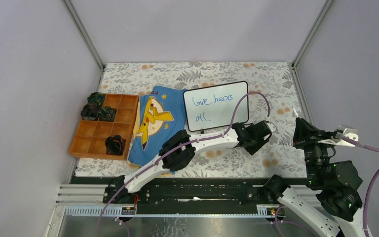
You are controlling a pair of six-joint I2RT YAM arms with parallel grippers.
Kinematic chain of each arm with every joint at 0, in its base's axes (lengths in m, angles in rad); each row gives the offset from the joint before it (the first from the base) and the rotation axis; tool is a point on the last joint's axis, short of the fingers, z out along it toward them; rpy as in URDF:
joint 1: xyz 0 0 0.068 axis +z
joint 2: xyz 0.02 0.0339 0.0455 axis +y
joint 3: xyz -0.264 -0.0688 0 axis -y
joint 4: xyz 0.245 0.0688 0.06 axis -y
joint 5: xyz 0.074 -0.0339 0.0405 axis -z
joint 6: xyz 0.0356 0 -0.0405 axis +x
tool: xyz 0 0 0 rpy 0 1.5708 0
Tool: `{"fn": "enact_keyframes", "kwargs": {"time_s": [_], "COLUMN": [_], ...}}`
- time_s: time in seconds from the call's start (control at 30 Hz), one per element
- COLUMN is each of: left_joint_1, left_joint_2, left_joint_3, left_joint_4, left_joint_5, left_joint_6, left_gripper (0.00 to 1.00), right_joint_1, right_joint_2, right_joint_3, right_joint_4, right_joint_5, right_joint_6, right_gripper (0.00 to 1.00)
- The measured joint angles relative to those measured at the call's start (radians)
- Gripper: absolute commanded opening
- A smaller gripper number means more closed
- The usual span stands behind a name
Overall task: Write a sentence on the whiteboard
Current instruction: Close the whiteboard marker at the center of the board.
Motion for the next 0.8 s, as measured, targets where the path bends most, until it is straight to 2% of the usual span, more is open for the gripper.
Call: {"fn": "enact_keyframes", "kwargs": {"time_s": [0.13, 0.33, 0.47, 0.57, 0.7, 0.8], "left_joint_1": [0.000, 0.001, 0.001, 0.001, -0.001, -0.005], "left_joint_2": [0.003, -0.006, -0.065, -0.109, -0.213, -0.363], "left_joint_3": [0.005, -0.018, -0.123, -0.192, -0.354, -0.588], "left_joint_4": [-0.008, 0.004, 0.048, 0.066, 0.090, 0.123], "left_joint_5": [-0.001, -0.020, -0.028, -0.032, -0.057, -0.098], "left_joint_6": [0.006, 0.011, 0.007, -0.002, -0.023, -0.063], "left_gripper": [0.43, 0.24, 0.06, 0.00, 0.00, 0.00], "right_joint_1": [0.000, 0.000, 0.000, 0.000, 0.000, 0.000], "right_joint_2": [0.000, -0.001, -0.001, -0.001, -0.001, 0.002], "right_joint_3": [0.000, 0.000, 0.000, -0.002, -0.017, -0.045], "right_joint_4": [0.000, -0.002, -0.003, -0.003, -0.003, -0.003], "right_joint_5": [0.000, 0.000, -0.001, -0.009, -0.024, -0.054], "right_joint_6": [0.004, 0.013, 0.022, 0.033, 0.063, 0.097], "right_gripper": [0.00, 0.00, 0.00, 0.00, 0.00, 0.00]}}
